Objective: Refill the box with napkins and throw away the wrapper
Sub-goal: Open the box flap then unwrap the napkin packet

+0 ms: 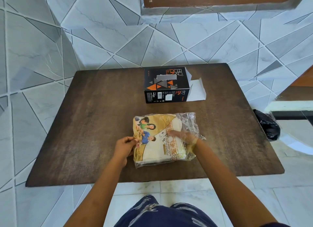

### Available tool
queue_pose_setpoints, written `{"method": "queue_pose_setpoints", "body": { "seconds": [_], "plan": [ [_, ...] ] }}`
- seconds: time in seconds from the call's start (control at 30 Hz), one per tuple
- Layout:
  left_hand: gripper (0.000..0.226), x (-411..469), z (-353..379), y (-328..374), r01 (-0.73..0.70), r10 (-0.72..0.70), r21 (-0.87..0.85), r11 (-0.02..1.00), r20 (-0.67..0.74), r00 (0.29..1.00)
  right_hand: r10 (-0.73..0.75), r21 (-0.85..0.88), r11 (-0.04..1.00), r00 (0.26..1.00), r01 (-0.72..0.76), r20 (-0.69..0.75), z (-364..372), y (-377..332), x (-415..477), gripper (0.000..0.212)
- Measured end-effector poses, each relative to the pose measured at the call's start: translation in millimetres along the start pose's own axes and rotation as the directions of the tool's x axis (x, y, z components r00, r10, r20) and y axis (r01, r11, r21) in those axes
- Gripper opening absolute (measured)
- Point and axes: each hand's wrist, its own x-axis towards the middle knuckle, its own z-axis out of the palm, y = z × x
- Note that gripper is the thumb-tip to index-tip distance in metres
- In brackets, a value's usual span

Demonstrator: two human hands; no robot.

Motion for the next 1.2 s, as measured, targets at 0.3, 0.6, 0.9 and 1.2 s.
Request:
{"method": "queue_pose_setpoints", "body": {
  "seconds": [0.3,0.6,0.9,1.2],
  "plan": [
    [0.022,23.8,-39.5,4.0,-0.033,0.002,-0.112,0.993,-0.266,0.964,-0.059,0.101,0.992,0.991,0.072,-0.122,-13.4,5.1,8.2,0.040],
    [0.057,18.4,-58.1,5.0,-0.001,0.010,0.055,0.998,-0.150,0.989,-0.100,0.129,0.986,0.991,0.110,-0.087,-7.0,4.3,16.6,0.027],
    [0.064,30.4,-92.1,0.2,-0.099,0.013,-0.133,0.986,-0.533,0.846,-0.152,0.152,0.974,0.981,0.169,-0.118,-3.0,-4.1,24.6,0.037],
    [0.070,32.1,-149.2,17.3,-0.089,-0.229,-0.396,0.914,-0.684,0.693,-0.175,0.211,0.956,0.974,0.203,-0.144,2.8,-15.2,34.0,0.044]
  ]
}}
